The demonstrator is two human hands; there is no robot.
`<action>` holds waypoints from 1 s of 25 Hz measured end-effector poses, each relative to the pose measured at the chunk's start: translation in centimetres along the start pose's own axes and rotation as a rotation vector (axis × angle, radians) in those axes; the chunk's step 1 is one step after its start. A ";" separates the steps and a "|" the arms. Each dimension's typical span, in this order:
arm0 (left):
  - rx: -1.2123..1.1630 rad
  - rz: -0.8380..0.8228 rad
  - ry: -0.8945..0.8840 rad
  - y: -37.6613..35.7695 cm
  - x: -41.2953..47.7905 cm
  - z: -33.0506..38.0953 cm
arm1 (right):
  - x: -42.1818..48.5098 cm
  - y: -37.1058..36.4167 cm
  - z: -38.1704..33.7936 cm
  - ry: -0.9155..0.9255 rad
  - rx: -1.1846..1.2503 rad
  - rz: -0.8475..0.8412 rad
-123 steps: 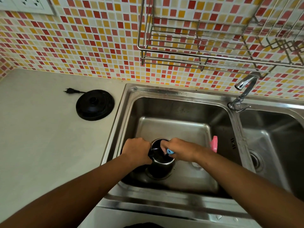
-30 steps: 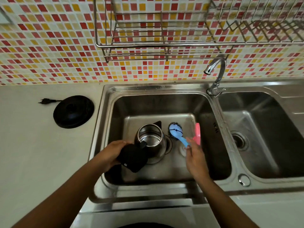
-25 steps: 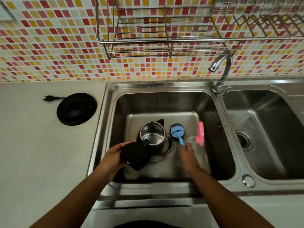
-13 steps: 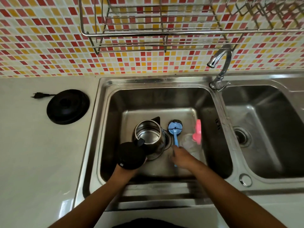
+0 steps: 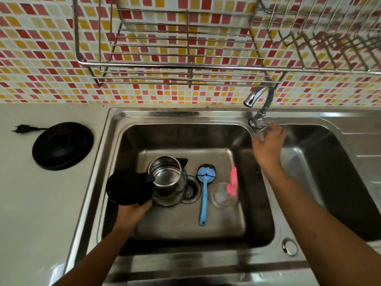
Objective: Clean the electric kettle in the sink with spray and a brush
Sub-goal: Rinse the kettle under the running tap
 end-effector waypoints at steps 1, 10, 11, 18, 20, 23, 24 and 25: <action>-0.001 -0.017 0.015 -0.1 -0.4 0.4 | 1.0 0.1 0.4 -0.048 0.013 0.016; -0.329 0.217 0.136 -0.1 -1.0 1.9 | -0.6 -7.9 2.2 0.128 -0.333 -0.450; -0.333 0.216 0.150 -0.1 -0.6 1.8 | -0.8 -8.4 2.7 0.168 -0.394 -0.498; -0.055 0.263 0.055 0.9 0.7 9.6 | -1.1 -6.5 -2.2 -0.138 0.359 -0.467; 0.021 0.218 -0.037 0.8 1.4 13.1 | -1.7 -7.2 -3.4 -0.209 0.563 -0.457; 0.063 0.072 -0.120 -1.0 2.5 17.8 | -3.4 -8.3 -5.2 -0.107 0.457 -0.504; 0.076 0.026 -0.145 -2.0 2.5 19.6 | -3.9 -8.2 -5.9 -0.002 0.374 -0.472; 0.099 0.002 -0.170 -2.9 2.3 21.1 | -4.6 -7.7 -6.6 0.087 0.305 -0.403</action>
Point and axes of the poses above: each hand's wrist, its own x-axis towards the middle knuckle, its own y-axis out of the back of the hand, z = x × y, the point moved 9 cm from there along x, towards the middle knuckle, and after that the axes turned 8 degrees about x, right-handed, at the moved point
